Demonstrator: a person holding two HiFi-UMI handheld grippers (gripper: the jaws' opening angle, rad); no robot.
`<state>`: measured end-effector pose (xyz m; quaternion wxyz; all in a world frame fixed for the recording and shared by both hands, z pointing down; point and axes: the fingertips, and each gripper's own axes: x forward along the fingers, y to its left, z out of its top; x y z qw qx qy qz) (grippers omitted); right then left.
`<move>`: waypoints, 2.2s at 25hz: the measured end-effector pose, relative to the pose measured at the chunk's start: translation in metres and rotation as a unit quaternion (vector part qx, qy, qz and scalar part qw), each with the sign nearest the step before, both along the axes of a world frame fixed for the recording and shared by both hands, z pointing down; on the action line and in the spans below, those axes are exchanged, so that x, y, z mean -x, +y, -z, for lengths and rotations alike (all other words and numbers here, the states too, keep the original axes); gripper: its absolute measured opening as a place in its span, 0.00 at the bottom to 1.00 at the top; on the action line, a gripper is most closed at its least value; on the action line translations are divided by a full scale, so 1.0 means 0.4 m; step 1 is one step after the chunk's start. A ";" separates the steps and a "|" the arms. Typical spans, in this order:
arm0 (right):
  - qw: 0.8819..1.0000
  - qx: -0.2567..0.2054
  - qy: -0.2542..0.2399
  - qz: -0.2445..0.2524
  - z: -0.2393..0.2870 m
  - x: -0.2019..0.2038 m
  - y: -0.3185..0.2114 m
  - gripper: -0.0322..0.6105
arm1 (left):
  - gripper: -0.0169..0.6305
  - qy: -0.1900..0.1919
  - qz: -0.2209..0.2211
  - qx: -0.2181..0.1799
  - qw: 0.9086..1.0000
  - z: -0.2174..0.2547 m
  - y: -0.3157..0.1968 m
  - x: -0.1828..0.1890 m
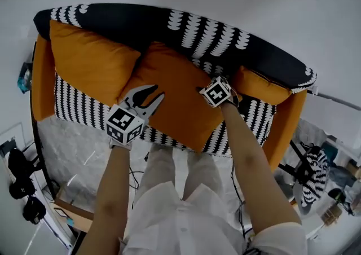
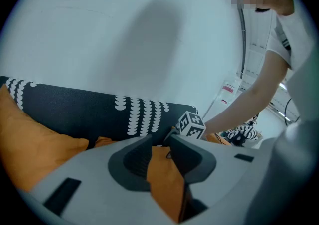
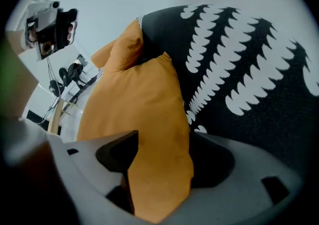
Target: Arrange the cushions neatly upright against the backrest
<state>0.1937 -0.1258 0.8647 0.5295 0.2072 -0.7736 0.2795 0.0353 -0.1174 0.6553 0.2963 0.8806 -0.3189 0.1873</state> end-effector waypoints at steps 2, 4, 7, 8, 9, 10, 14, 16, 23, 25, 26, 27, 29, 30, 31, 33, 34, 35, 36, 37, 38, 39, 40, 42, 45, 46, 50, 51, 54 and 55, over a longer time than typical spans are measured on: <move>0.999 0.016 0.000 -0.029 -0.007 -0.014 -0.023 0.53 | 0.22 0.000 -0.006 -0.002 1.000 -0.003 -0.007 0.002; 0.999 0.032 0.005 -0.040 -0.017 -0.018 -0.022 0.53 | 0.22 0.003 -0.005 -0.002 1.000 -0.004 -0.003 0.005; 0.998 0.052 0.005 -0.041 -0.035 -0.005 -0.006 0.50 | 0.22 0.006 -0.003 0.003 1.000 -0.010 0.005 0.011; 0.997 0.057 0.002 -0.043 -0.034 -0.001 0.002 0.47 | 0.22 0.006 -0.005 0.005 1.000 -0.012 0.007 0.009; 0.997 0.060 0.001 -0.043 -0.030 0.000 0.009 0.42 | 0.22 0.007 -0.006 0.007 1.000 -0.012 0.009 0.006; 0.998 0.058 0.002 -0.041 -0.023 0.000 0.011 0.37 | 0.22 0.008 -0.007 0.007 1.000 -0.010 0.009 0.002; 0.999 0.026 0.014 -0.030 0.036 0.013 0.012 0.09 | 0.21 0.013 -0.012 0.002 1.000 0.019 -0.001 -0.008; 0.999 0.013 0.007 -0.031 0.070 0.029 0.036 0.07 | 0.20 0.014 -0.010 0.000 1.000 0.043 0.005 -0.010; 0.998 -0.049 -0.023 -0.018 0.204 0.084 0.114 0.07 | 0.19 0.010 -0.015 -0.020 1.000 0.139 0.003 -0.019; 0.998 -0.065 -0.025 -0.004 0.245 0.099 0.134 0.07 | 0.19 0.010 -0.017 -0.025 0.999 0.169 0.011 -0.021; 0.997 -0.074 -0.024 0.004 0.264 0.106 0.136 0.07 | 0.19 0.011 -0.017 -0.028 0.999 0.182 0.011 -0.021; 0.996 -0.084 -0.023 0.009 0.282 0.113 0.131 0.07 | 0.19 0.011 -0.018 -0.032 0.999 0.195 0.010 -0.022; 0.995 -0.099 -0.024 0.008 0.318 0.125 0.115 0.07 | 0.19 0.011 -0.019 -0.037 0.999 0.217 0.012 -0.023; 0.994 -0.104 -0.025 0.007 0.334 0.129 0.109 0.07 | 0.19 0.010 -0.020 -0.039 0.999 0.226 0.016 -0.023; 0.994 -0.110 -0.026 0.009 0.348 0.132 0.104 0.07 | 0.19 0.011 -0.019 -0.040 0.999 0.235 0.020 -0.023; 0.992 -0.122 -0.026 0.019 0.370 0.136 0.084 0.07 | 0.19 0.011 -0.018 -0.044 0.999 0.251 0.022 -0.023; 0.991 -0.128 -0.027 0.020 0.379 0.138 0.068 0.07 | 0.19 0.011 -0.018 -0.046 0.999 0.257 0.020 -0.023; 0.990 -0.135 -0.026 0.018 0.387 0.138 0.053 0.07 | 0.19 0.011 -0.019 -0.048 0.999 0.263 0.019 -0.023; 0.989 -0.142 -0.024 0.016 0.394 0.138 0.038 0.07 | 0.19 0.011 -0.021 -0.049 0.999 0.267 0.019 -0.022; 0.988 -0.150 -0.020 0.016 0.399 0.138 0.025 0.07 | 0.19 0.012 -0.021 -0.050 0.998 0.272 0.020 -0.021; 0.987 -0.157 -0.015 0.017 0.404 0.137 0.013 0.07 | 0.19 0.013 -0.021 -0.051 0.998 0.277 0.020 -0.019; 0.987 -0.162 -0.011 0.017 0.407 0.135 0.000 0.07 | 0.19 0.013 -0.021 -0.053 0.998 0.282 0.019 -0.016; 0.986 -0.167 -0.008 0.014 0.410 0.132 -0.013 0.07 | 0.19 0.013 -0.020 -0.055 0.998 0.287 0.018 -0.013; 0.984 -0.177 0.000 0.006 0.416 0.122 -0.040 0.07 | 0.19 0.011 -0.019 -0.059 0.998 0.298 0.014 -0.007; 0.982 -0.189 0.011 -0.004 0.423 0.100 -0.071 0.07 | 0.19 0.014 -0.013 -0.062 0.998 0.309 0.006 0.002; 0.981 -0.192 0.013 -0.007 0.424 0.093 -0.079 0.07 | 0.19 0.015 -0.010 -0.062 0.998 0.310 0.004 0.005; 0.978 -0.204 0.022 -0.024 0.432 0.067 -0.108 0.07 | 0.19 0.015 -0.007 -0.064 0.998 0.310 -0.004 0.008; 0.978 -0.206 0.026 -0.029 0.432 0.061 -0.110 0.07 | 0.19 0.014 -0.007 -0.063 0.998 0.308 -0.003 0.008; 0.977 -0.206 0.029 -0.039 0.428 0.048 -0.110 0.07 | 0.19 0.015 -0.005 -0.063 0.998 0.308 -0.005 0.004; 0.978 -0.205 0.029 -0.038 0.427 0.046 -0.109 0.07 | 0.19 0.016 -0.006 -0.064 0.998 0.309 -0.006 0.001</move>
